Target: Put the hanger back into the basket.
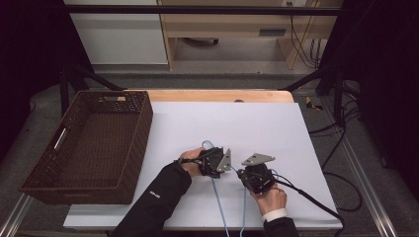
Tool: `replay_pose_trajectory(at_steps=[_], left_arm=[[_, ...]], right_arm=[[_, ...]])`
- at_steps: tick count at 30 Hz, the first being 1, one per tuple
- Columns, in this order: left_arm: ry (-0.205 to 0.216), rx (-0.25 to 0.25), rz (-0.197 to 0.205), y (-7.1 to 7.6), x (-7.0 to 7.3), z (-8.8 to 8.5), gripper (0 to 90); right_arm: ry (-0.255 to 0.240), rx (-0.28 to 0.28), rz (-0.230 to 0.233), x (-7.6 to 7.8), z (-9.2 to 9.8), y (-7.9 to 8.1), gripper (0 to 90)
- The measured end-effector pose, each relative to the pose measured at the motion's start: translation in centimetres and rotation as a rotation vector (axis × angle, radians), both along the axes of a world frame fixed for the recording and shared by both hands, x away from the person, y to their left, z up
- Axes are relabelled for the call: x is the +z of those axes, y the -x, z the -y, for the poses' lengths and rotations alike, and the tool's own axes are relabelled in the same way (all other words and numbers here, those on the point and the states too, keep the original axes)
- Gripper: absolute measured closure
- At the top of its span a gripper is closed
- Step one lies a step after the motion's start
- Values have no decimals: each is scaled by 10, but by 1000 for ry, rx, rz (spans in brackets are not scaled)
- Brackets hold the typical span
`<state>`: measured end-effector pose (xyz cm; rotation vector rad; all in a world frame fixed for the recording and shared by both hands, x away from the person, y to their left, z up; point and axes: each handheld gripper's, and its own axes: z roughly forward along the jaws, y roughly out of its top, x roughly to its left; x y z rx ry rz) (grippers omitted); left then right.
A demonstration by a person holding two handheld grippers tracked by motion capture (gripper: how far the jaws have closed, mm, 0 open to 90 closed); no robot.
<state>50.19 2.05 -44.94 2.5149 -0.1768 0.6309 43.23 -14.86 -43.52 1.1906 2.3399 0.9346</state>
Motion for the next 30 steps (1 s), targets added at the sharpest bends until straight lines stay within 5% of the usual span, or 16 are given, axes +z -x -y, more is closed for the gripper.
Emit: replay_pose_trajectory(at_steps=[10, 15, 24, 30], left_arm=[[-34, -57, 79, 4, -7, 13, 605], [-52, -69, 100, 5, -9, 19, 707], [-67, -96, 150, 11, -5, 16, 765], [-113, -88, 185, 14, 4, 10, 824]], right_arm=[[-5, -1, -8, 1, 0, 0, 873], [-9, -3, -18, 2, 0, 1, 873], [-15, 12, 22, 5, 3, 3, 859], [-48, 15, 53, 19, 12, 9, 803]])
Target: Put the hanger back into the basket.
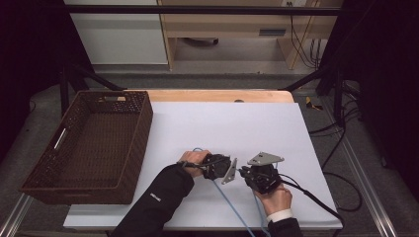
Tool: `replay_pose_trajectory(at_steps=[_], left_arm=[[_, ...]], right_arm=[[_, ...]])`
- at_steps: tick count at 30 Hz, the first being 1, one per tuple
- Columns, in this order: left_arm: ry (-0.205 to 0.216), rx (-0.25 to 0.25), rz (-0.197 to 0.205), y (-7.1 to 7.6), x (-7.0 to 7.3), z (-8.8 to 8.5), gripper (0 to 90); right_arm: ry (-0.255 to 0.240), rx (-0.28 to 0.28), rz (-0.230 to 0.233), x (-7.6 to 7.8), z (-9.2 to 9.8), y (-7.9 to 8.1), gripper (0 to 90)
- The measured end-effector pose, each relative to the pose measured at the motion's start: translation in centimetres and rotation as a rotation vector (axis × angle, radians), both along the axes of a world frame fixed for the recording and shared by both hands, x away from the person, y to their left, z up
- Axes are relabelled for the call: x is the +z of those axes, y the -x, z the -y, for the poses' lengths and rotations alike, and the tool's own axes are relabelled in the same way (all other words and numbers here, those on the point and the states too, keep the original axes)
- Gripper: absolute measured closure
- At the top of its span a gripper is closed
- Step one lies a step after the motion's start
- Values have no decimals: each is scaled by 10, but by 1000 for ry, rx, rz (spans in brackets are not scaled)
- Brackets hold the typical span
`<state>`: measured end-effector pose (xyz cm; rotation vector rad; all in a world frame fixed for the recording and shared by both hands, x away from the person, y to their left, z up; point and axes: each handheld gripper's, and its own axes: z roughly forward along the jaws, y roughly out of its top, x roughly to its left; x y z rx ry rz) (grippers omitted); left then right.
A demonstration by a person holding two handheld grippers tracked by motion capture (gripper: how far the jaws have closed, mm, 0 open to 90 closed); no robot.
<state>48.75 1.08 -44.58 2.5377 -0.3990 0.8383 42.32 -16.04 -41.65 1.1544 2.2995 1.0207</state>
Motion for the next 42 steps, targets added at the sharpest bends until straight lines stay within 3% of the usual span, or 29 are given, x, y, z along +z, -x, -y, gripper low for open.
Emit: replay_pose_trajectory(at_steps=[6, 11, 17, 21, 25, 31, 33, 35, 39, 42], left_arm=[[12, 34, -1, 0, 10, -7, 856], [35, 95, -13, 1, 27, -16, 863], [48, 170, 22, 2, 40, -23, 864], [61, 230, 29, 3, 52, -26, 865], [65, 303, 8, 6, 61, -29, 864], [96, 422, -21, 11, 74, -34, 864], [101, 445, -29, 11, 77, -35, 864], [134, 514, -40, 13, 82, -37, 864], [159, 597, -43, 12, 89, -44, 864], [185, 657, -45, 10, 95, -50, 864]], right_arm=[[-22, -6, 38, 11, 10, 5, 711], [-35, -13, 76, 19, 17, 8, 604], [-57, -28, 159, 30, 28, 14, 445], [-79, -45, 211, 35, 36, 17, 333], [-101, -61, 241, 36, 42, 18, 257], [-103, -73, 318, 39, 49, 23, 202], [-122, -72, 317, 41, 52, 25, 201], [-142, -74, 315, 42, 55, 26, 189], [-153, -87, 313, 43, 60, 27, 144], [-193, -87, 304, 42, 65, 26, 118]])
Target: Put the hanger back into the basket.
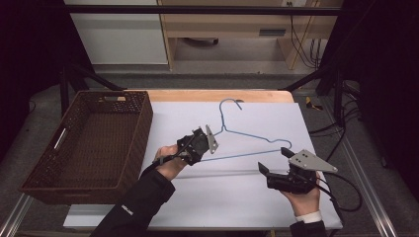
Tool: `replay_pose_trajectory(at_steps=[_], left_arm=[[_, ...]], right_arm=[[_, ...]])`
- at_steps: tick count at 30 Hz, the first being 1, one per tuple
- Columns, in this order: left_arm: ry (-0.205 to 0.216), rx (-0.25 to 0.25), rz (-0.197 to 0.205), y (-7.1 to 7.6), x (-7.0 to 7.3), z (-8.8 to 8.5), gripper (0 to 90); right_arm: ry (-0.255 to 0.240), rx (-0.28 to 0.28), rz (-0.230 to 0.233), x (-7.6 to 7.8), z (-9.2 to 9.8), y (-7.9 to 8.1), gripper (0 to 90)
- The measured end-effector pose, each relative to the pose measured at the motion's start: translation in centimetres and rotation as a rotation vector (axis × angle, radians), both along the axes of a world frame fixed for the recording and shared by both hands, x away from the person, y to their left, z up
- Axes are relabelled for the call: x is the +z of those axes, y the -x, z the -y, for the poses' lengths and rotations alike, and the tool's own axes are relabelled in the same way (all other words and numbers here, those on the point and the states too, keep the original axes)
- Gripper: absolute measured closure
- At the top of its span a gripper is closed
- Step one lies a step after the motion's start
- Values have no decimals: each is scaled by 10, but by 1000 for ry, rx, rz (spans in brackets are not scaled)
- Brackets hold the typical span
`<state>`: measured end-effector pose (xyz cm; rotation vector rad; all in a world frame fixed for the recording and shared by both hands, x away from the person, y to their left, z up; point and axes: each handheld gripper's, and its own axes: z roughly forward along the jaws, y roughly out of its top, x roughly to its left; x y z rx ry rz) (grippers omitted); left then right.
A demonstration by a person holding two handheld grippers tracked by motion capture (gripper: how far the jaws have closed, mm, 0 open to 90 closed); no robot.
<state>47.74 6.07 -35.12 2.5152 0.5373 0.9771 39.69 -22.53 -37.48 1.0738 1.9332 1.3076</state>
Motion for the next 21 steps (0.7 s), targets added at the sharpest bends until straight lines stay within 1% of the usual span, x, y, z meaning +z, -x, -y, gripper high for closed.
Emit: replay_pose_trajectory(at_steps=[3, 4, 5, 7, 8, 9, 10, 11, 12, 14, 15, 18, 21], left_arm=[[20, 49, -2, -2, 7, -5, 864], [25, 56, -2, -3, 9, -7, 864], [50, 74, -3, -3, 12, -9, 864], [67, 94, -9, -4, 18, -14, 864], [67, 94, -9, -4, 18, -14, 864], [78, 117, -5, -4, 25, -19, 864], [78, 117, -5, -4, 25, -19, 864], [98, 138, -8, -4, 32, -25, 864], [117, 146, -2, -4, 35, -27, 864], [135, 156, -1, -3, 42, -32, 865], [125, 155, -1, -2, 47, -35, 865], [144, 162, 4, 1, 58, -42, 865], [181, 161, -3, 4, 67, -51, 864]], right_arm=[[-14, 0, -18, -3, 6, -2, 102], [-14, -1, -29, -4, 7, -2, 97], [-14, -1, -38, -5, 8, -3, 94], [-27, -1, -58, -8, 11, -3, 94], [-29, 4, -62, -10, 13, -4, 94], [-32, 2, -66, -11, 14, -4, 94], [-26, 0, -68, -13, 15, -4, 93], [-22, -2, -73, -14, 16, -4, 91], [-20, 0, -74, -16, 17, -4, 91], [-20, -2, -83, -20, 19, -3, 90], [-14, -7, -86, -22, 20, -3, 87], [-5, -23, -107, -27, 22, -3, 85], [-2, -32, -113, -30, 23, -4, 83]])
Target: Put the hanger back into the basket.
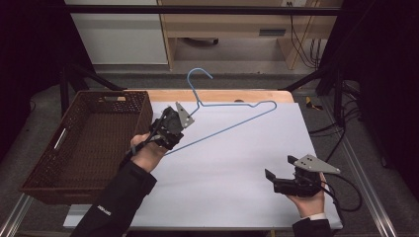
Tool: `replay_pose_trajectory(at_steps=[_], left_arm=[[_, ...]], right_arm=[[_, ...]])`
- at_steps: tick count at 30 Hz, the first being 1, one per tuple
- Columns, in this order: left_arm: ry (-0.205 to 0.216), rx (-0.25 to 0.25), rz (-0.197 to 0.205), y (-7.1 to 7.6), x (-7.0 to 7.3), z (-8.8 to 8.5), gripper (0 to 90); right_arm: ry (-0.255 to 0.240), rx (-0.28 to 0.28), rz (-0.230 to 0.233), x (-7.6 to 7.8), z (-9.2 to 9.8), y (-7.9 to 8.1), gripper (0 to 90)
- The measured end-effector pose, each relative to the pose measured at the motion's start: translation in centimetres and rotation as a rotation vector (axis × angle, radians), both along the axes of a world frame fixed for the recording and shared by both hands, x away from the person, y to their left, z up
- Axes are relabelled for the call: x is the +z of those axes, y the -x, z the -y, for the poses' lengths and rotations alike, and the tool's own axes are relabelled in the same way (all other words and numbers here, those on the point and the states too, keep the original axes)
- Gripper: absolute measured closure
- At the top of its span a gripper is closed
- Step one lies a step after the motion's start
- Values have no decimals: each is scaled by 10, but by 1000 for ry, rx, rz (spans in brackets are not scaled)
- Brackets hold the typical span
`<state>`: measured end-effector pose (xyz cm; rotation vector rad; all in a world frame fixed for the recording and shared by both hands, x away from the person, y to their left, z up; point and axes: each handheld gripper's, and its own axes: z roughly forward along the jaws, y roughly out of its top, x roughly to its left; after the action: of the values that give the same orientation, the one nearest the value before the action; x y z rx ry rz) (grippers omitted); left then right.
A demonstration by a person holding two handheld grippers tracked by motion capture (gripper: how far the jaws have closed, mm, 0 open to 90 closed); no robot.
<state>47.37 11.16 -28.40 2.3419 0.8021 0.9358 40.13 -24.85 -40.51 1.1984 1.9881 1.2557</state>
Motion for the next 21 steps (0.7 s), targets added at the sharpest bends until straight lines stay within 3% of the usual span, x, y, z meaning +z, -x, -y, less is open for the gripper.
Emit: replay_pose_trajectory(at_steps=[3, 12, 21], left_arm=[[-4, 4, -14, 1, 9, -9, 865], [37, 39, -46, 1, 26, -39, 865], [66, 105, 2, 6, 43, -80, 865]], right_arm=[[10, 1, 2, -1, -1, -1, 83], [24, 4, -9, -4, -3, -2, 83], [33, 6, -2, -7, -4, -2, 68]])
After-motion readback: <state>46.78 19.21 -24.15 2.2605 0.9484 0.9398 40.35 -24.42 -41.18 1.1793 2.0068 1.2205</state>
